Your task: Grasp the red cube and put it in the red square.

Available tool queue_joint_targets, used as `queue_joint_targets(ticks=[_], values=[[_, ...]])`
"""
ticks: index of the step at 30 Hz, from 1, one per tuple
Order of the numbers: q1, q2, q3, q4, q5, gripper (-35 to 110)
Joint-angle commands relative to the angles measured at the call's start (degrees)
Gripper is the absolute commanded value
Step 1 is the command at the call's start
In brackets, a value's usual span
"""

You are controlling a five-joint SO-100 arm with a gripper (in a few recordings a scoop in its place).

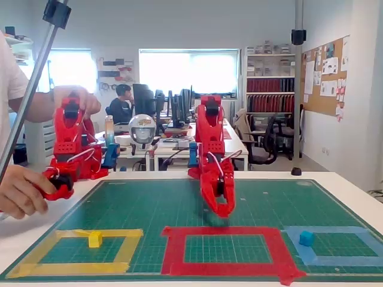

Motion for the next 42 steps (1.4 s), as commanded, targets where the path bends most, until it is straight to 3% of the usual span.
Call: queue_joint_targets(ticks=[1,19,42], values=[[-3.08,-2.90,-8.00,-1.05,-0.53,-1],[-2.02,-18.37,-29.36,3.34,2.29,-1],[2.46,-20.92,-34.89,5.89,3.08,-1]])
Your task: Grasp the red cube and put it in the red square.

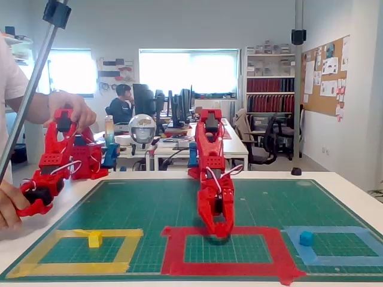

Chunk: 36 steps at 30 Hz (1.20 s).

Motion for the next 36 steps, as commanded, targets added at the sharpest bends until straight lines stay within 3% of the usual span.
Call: queue_joint_targets(ticks=[1,17,22,36], values=[[-0.35,1.32,-2.20,0.09,0.35,-1],[-0.35,2.37,3.34,0.09,0.44,-1],[-0.70,5.19,2.81,7.47,0.88,-1],[-1.58,6.68,0.26,7.82,2.20,-1]])
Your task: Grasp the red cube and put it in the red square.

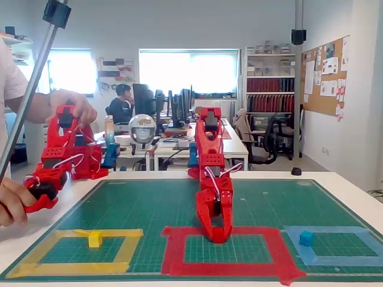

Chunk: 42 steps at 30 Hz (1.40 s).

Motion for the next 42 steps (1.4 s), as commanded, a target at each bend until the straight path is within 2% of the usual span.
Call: queue_joint_targets(ticks=[1,21,37,42], values=[[-1.49,4.48,-1.85,-0.09,-0.09,-1],[-1.32,7.38,0.26,-0.09,1.49,11],[-0.88,8.61,0.88,0.00,0.97,14],[-0.79,12.74,3.34,2.90,1.49,14]])
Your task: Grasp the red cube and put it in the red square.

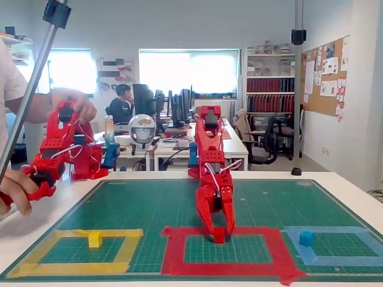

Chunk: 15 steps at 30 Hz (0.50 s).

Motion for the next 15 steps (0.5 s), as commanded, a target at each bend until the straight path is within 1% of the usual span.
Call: queue_joint_targets(ticks=[1,9,12,15], values=[[-0.70,10.11,2.72,0.79,0.79,14],[0.35,23.12,13.80,0.79,0.79,14],[1.05,31.55,21.27,0.88,0.79,14],[1.14,41.92,32.17,0.88,0.79,14]])
